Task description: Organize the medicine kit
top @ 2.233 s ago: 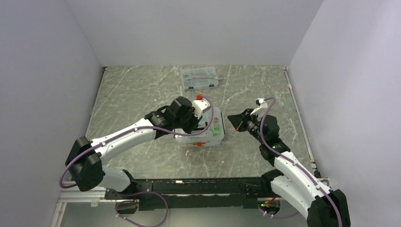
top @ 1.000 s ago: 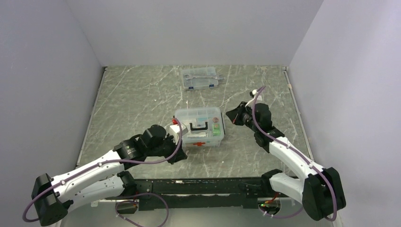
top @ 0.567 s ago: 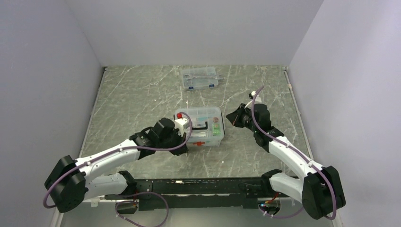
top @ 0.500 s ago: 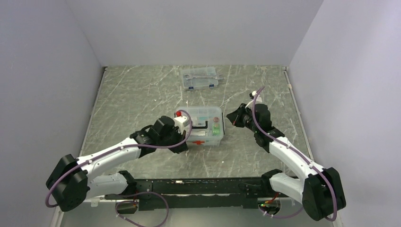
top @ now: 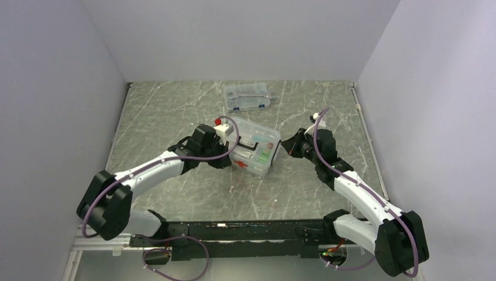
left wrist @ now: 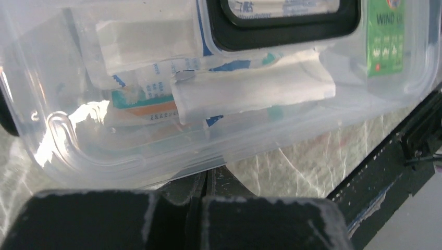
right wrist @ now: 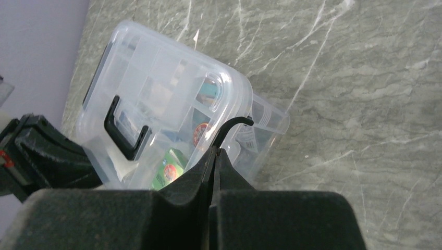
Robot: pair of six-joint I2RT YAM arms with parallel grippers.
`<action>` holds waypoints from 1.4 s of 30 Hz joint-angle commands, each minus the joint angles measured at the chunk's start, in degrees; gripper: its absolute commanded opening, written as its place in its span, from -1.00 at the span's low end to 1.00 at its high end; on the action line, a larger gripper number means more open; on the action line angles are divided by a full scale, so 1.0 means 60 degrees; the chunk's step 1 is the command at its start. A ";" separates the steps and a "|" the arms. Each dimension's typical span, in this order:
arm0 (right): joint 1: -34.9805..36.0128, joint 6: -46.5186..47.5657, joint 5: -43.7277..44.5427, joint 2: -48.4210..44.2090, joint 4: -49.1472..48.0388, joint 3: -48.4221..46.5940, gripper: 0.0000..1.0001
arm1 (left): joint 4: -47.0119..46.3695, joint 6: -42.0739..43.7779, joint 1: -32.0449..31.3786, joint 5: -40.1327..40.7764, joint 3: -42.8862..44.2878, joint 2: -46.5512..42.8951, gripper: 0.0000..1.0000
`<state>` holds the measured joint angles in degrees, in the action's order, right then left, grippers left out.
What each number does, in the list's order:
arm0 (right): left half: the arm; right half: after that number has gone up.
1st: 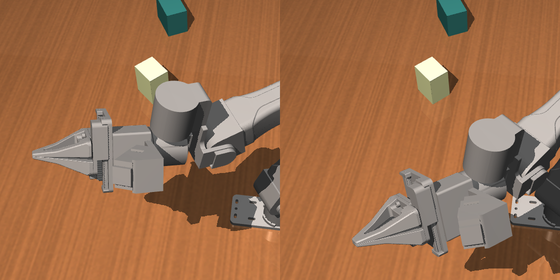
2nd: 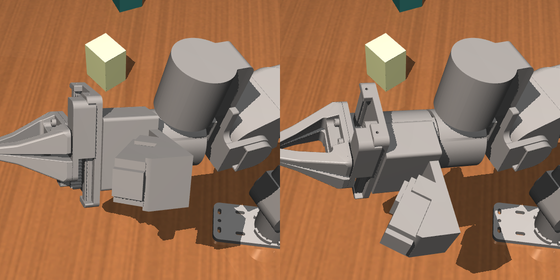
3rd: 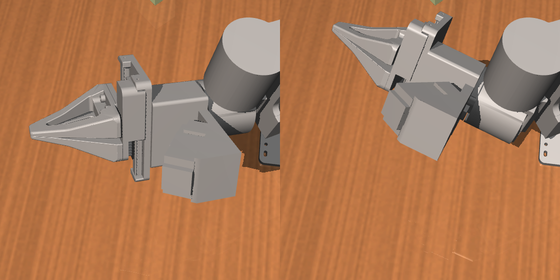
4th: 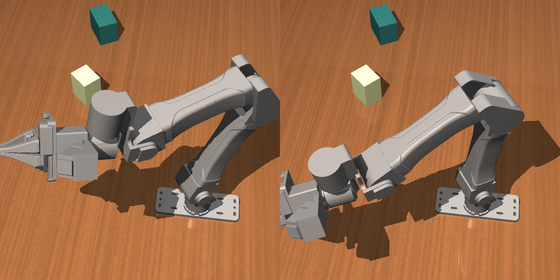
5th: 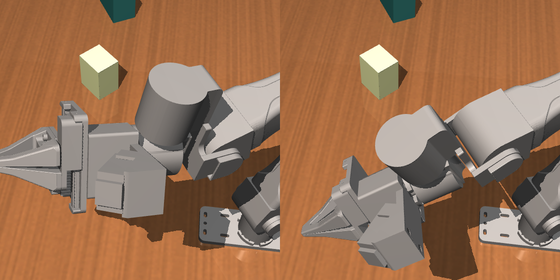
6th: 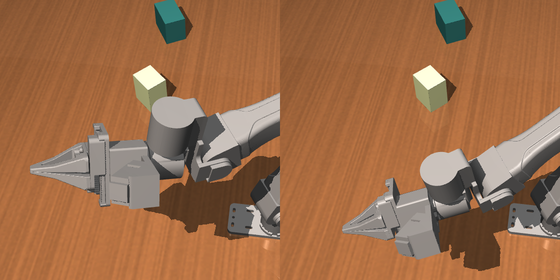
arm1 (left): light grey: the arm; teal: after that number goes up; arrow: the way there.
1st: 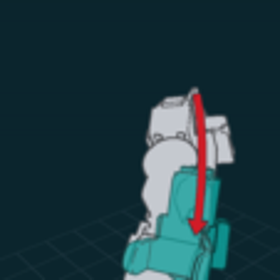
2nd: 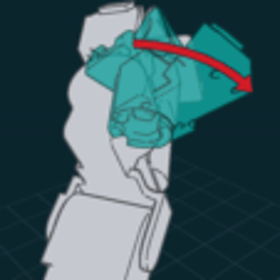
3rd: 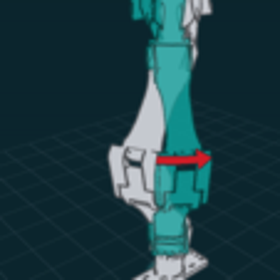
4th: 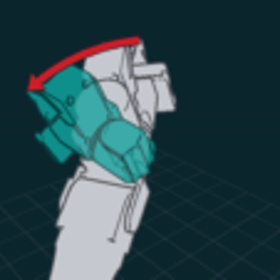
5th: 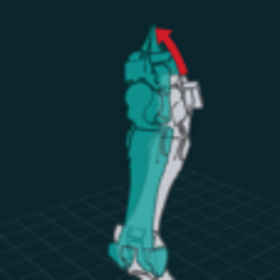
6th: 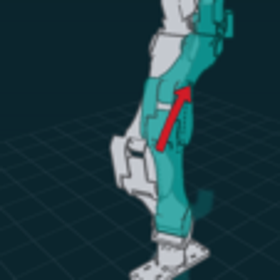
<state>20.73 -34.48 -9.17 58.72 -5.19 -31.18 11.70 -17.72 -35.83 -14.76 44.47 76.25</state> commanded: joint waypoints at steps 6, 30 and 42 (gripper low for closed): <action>0.0025 0.0427 0.0500 -0.0708 0.0665 -0.0201 -0.84 | -0.0510 0.0312 0.0334 0.0036 0.1701 0.1249 -1.00; 0.0013 0.1082 0.1783 -0.1946 0.4218 -0.1750 1.00 | 0.2625 0.1392 0.0417 0.1623 0.2390 -0.2743 0.90; 0.0008 0.0428 0.2868 -0.2936 0.6117 -0.2330 1.00 | 0.3669 0.1398 0.0494 0.3642 0.1542 -0.5159 0.99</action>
<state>20.73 -31.33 4.38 43.83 27.31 -42.13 30.70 -8.80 -33.17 -0.10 55.64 49.21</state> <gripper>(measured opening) 0.997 0.994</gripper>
